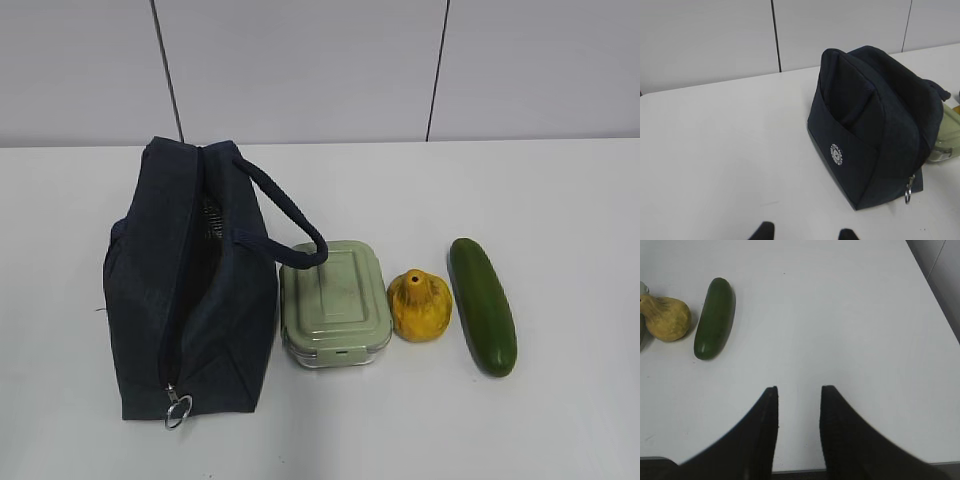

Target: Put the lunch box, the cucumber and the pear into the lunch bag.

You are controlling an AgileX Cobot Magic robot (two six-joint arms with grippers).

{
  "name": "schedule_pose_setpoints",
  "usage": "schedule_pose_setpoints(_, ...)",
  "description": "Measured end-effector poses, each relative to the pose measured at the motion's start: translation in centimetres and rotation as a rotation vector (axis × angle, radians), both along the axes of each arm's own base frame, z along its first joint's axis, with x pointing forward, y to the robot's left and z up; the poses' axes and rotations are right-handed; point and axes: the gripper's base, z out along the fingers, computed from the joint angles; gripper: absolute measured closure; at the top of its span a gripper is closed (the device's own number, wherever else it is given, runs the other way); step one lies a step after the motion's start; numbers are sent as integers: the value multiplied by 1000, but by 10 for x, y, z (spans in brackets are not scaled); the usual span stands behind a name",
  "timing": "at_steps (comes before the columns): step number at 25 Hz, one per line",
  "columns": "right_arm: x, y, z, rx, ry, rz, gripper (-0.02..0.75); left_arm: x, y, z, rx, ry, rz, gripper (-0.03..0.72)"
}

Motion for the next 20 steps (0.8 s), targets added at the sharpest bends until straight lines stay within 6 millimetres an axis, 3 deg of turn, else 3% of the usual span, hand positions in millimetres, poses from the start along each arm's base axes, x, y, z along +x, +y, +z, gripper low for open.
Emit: schedule_pose_setpoints(20,0,0,0,0,0,0,505,0,0,0,0,0,0,447)
